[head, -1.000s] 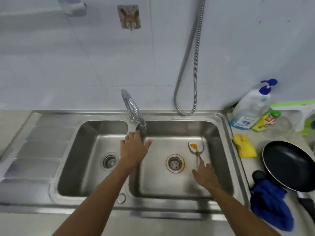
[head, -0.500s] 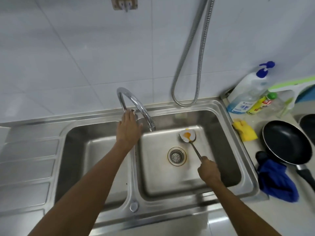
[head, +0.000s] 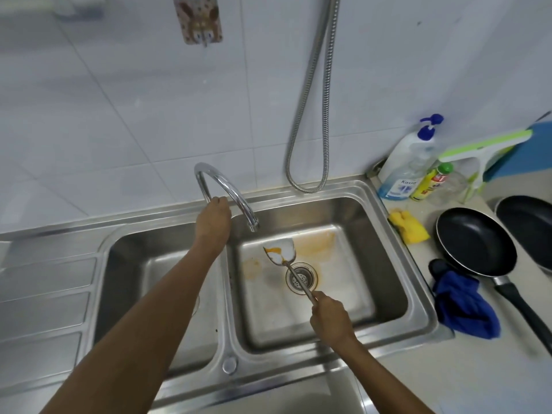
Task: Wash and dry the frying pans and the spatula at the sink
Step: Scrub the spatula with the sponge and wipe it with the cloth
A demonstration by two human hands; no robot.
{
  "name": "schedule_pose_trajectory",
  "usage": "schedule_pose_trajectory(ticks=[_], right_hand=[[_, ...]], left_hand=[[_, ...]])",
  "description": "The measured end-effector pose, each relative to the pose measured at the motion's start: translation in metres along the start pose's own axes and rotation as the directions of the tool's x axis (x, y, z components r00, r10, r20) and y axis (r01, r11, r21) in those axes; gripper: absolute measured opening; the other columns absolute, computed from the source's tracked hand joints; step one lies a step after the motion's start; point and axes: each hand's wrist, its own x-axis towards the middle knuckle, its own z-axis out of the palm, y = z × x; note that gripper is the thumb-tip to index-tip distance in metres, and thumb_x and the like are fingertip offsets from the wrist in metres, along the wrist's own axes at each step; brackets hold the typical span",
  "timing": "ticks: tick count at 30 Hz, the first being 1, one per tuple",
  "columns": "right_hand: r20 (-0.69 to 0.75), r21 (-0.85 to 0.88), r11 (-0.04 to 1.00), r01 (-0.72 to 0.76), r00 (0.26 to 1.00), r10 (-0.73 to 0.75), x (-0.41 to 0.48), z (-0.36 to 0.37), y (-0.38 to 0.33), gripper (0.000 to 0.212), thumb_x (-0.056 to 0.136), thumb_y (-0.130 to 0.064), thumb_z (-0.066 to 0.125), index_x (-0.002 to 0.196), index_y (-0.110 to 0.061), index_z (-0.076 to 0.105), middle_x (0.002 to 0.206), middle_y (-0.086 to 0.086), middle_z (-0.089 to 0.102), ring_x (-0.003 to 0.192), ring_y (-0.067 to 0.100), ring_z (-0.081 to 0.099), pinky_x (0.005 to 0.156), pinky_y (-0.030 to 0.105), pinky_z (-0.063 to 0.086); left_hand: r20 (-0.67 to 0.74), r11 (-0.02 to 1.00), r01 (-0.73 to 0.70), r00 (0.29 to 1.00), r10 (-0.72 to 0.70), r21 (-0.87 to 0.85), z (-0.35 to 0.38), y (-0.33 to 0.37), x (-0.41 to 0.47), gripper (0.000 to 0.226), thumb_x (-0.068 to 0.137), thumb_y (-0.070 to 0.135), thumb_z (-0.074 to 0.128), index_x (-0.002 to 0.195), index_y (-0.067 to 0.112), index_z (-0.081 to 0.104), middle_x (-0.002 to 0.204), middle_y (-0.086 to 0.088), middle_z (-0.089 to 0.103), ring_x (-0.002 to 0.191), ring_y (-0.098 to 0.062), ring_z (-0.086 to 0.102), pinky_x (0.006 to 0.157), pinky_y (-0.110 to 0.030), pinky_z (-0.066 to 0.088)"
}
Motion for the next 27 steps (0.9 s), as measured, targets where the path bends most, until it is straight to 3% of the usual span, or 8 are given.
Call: schedule_pose_trajectory(ticks=[10,16,20,24,27], right_hand=[[0.024,0.002,0.997,0.072,0.997,-0.072,-0.013,-0.004,-0.009,0.026,0.094,-0.009,0.046,0.115,-0.016,0.06,0.104,0.008,0.071,0.095,0.028,0.068,0.076,0.033,0.051],[0.022,-0.011,0.994,0.11,0.994,-0.11,-0.017,-0.003,-0.016,0.024,0.094,-0.009,0.046,0.113,-0.015,0.059,0.106,0.01,0.07,0.098,0.03,0.066,0.07,0.029,0.042],[0.016,-0.024,0.993,0.117,0.993,-0.116,-0.019,-0.006,-0.018,0.027,0.095,-0.01,0.047,0.118,-0.016,0.059,0.108,0.009,0.07,0.1,0.029,0.066,0.077,0.031,0.049],[0.029,-0.033,0.994,0.105,0.994,-0.104,-0.024,-0.007,-0.016,0.026,0.092,-0.008,0.047,0.114,-0.016,0.059,0.104,0.009,0.07,0.094,0.029,0.067,0.076,0.034,0.052],[0.059,-0.048,0.993,0.105,0.993,-0.102,-0.03,-0.003,-0.01,0.028,0.092,-0.008,0.051,0.117,-0.015,0.059,0.103,0.008,0.069,0.091,0.025,0.068,0.073,0.028,0.052]], left_hand=[[-0.03,0.998,0.021,0.999,-0.023,-0.066,0.005,0.001,-0.034,0.027,0.1,0.002,0.051,0.125,0.005,0.06,0.122,-0.019,0.065,0.109,-0.041,0.065,0.088,-0.048,0.051],[-0.022,0.999,0.025,0.999,-0.026,-0.03,-0.001,0.004,-0.043,0.032,0.099,-0.004,0.042,0.125,-0.002,0.06,0.127,-0.023,0.064,0.114,-0.043,0.063,0.093,-0.049,0.049],[-0.015,1.0,0.013,1.0,-0.013,0.023,-0.015,0.009,-0.037,0.029,0.103,0.006,0.041,0.115,-0.003,0.065,0.114,-0.026,0.068,0.105,-0.046,0.064,0.086,-0.048,0.049],[-0.011,0.998,-0.025,1.0,0.025,0.051,-0.019,0.008,-0.037,0.029,0.102,0.005,0.041,0.115,-0.003,0.066,0.114,-0.026,0.068,0.104,-0.046,0.065,0.085,-0.048,0.05],[-0.013,0.998,-0.042,0.999,0.043,0.04,-0.018,0.005,-0.03,0.028,0.102,0.008,0.046,0.118,-0.001,0.067,0.116,-0.025,0.069,0.103,-0.045,0.067,0.087,-0.049,0.054]])
